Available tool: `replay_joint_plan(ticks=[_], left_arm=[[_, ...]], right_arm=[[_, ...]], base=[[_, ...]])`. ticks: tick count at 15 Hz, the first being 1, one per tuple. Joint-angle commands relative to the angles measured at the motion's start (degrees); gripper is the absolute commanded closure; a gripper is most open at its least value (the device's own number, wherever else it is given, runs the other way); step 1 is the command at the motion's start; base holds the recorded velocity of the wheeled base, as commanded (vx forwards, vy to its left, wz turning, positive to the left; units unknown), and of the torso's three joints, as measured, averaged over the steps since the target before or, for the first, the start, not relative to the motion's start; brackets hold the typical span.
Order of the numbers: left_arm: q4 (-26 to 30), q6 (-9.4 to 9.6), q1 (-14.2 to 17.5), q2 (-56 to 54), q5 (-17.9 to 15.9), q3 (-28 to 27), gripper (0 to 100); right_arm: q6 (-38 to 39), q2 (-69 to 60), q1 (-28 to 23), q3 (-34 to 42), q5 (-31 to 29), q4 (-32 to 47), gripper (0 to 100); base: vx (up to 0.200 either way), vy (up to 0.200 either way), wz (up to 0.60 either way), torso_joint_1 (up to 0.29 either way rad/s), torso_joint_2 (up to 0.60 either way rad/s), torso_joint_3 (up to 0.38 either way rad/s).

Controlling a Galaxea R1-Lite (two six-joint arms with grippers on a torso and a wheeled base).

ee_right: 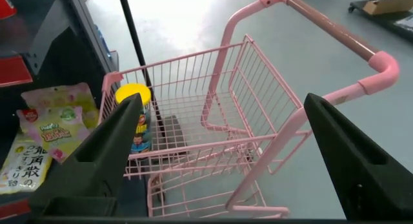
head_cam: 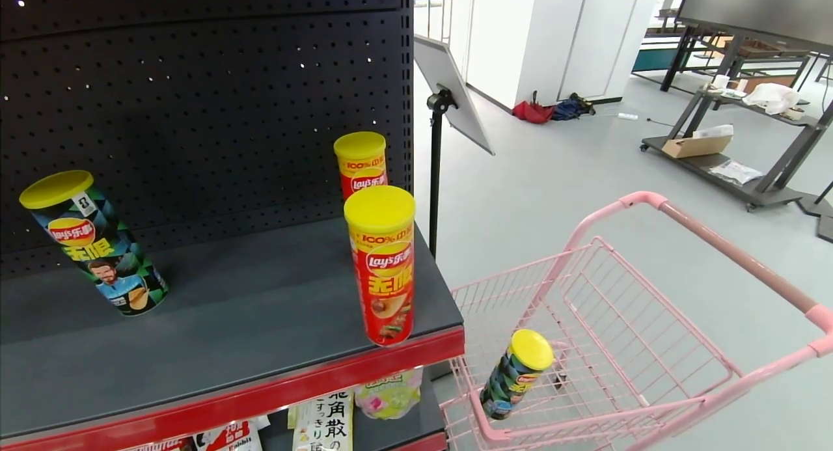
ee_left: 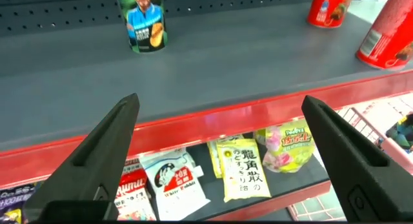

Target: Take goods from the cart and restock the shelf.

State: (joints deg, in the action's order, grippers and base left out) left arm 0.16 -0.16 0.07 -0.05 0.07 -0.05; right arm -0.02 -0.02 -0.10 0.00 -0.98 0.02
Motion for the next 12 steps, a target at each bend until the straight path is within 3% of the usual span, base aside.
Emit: replay_joint_plan(ticks=[1,12], left_arm=[[0.0,-0.02,0.0,0.0,0.0,0.0,0],[0.0,-0.02,0.0,0.0,0.1,0.0,0]], right_arm=[[0.0,0.0,0.0,0.0,0.0,0.0,0],[-0.1,0.0,0.0,0.0,0.0,0.0,0]], base=[[0.0,0.0,0.0,-0.139,0.35,0.193],[0.0,0.0,0.0,-0.143,0.36,0.209]])
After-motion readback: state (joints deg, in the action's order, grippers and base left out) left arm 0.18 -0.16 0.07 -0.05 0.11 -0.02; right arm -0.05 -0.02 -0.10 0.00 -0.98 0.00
